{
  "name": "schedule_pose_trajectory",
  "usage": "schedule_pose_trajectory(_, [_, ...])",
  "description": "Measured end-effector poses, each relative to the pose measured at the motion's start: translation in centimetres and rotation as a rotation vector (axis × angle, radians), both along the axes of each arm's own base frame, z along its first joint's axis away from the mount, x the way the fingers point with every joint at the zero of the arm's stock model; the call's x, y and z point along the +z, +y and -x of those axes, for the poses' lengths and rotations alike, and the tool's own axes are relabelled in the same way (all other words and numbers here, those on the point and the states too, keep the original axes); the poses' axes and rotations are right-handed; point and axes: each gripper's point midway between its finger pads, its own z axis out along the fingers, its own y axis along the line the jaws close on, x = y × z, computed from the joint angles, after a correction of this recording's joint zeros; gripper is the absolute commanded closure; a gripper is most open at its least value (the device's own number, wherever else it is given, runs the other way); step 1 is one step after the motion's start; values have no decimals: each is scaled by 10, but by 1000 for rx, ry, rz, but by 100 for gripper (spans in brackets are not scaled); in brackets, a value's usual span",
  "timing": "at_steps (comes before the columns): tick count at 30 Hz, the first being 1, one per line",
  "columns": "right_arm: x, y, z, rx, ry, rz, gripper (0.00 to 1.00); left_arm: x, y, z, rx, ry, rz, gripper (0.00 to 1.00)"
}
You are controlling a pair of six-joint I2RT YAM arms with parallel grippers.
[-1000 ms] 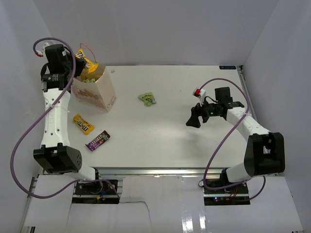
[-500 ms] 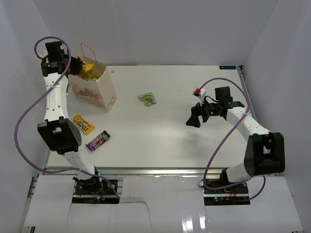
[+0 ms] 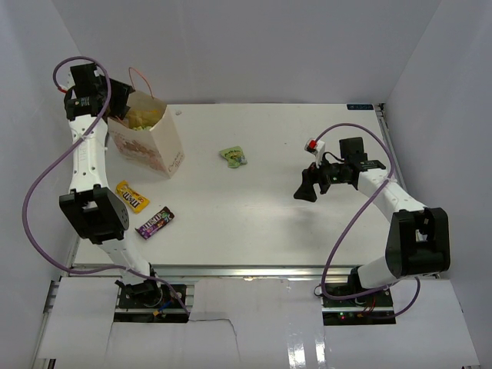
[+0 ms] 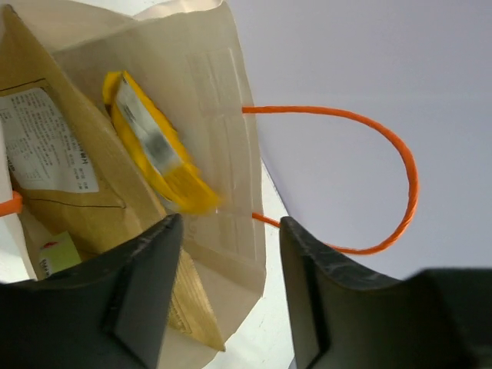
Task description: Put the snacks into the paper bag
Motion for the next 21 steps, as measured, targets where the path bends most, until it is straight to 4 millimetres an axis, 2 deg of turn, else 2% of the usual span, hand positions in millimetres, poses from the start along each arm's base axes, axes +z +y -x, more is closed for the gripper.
schedule_pose_trajectory(5, [-2,1,0,2,7,1,10,7,-1,-8,-15,-23,5,32])
schedule_pose_trajectory(8, [-2,2,1,8,7,1,11,22,-6,-11,-66,-72,-21,31])
schedule_pose_trajectory(11, [-3,5,1,14,10,7,12,40,-23,-8,-183,-154,-69,27])
schedule_pose_trajectory(13, [-4,8,-4,14,15,17,13,42,-45,3,-280,-189,-104,26])
schedule_pose_trajectory(15, [-5,11,-11,12,29,25,13,43,-85,19,-406,-225,-144,25])
schedule_pose_trajectory(19, [-8,15,-22,7,55,31,11,32,-206,70,-748,-312,-201,25])
schedule_pose_trajectory(21, [-9,16,-22,8,62,33,10,8,-265,103,-909,-296,-186,25])
